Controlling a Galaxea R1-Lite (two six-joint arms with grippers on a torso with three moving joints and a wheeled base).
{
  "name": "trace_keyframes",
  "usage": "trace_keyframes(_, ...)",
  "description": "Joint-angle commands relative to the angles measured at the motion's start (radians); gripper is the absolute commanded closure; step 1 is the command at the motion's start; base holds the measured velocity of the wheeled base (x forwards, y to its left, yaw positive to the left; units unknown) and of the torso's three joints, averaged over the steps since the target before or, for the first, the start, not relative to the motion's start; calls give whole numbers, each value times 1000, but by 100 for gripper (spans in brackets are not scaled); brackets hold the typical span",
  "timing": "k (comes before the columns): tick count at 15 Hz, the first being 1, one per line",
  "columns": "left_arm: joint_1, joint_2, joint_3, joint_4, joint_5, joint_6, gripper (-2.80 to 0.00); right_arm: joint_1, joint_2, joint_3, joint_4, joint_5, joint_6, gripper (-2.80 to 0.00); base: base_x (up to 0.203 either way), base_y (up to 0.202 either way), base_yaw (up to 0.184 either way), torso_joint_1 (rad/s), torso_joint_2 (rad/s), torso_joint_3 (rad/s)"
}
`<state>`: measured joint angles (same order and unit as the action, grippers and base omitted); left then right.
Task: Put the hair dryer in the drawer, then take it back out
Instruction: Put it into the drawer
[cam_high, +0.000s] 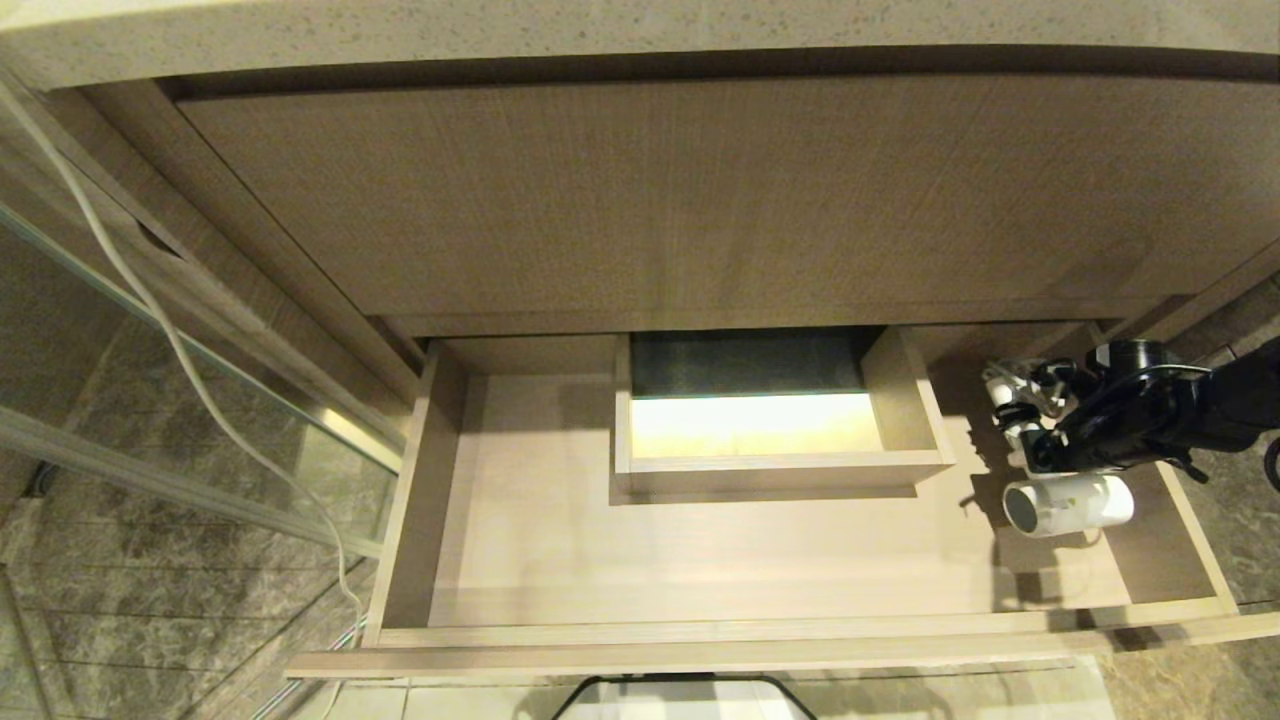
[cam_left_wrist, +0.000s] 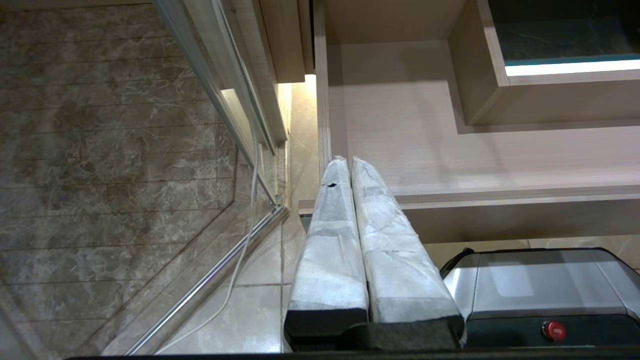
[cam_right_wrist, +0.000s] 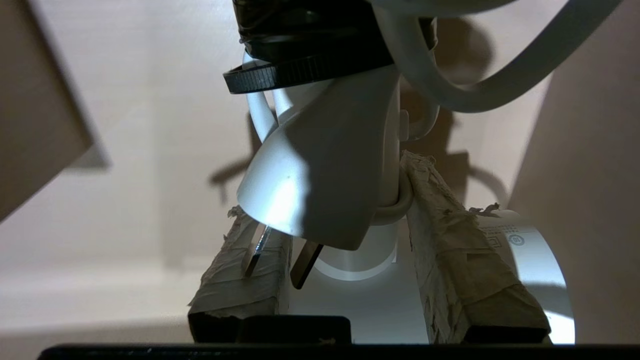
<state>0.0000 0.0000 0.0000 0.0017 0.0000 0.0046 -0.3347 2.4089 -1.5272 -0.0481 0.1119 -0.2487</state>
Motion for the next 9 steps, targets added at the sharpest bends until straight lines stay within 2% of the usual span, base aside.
trace_keyframes(1, 0, 0, 1, 0, 0, 0, 0, 6, 98, -45, -40, -25, -2, 0, 0, 0, 0, 0, 0, 0)
trace_keyframes(7, 0, 0, 2, 0, 0, 0, 0, 16, 204, -145, -128, -57, -6, 0, 0, 0, 0, 0, 0, 0)
trace_keyframes(8, 0, 0, 2, 0, 0, 0, 0, 16, 206, -152, -131, -57, -7, -178, 0, 0, 0, 0, 0, 0)
trace_keyframes(9, 0, 0, 1, 0, 0, 0, 0, 16, 200, -152, -133, -57, -7, -280, 0, 0, 0, 0, 0, 0)
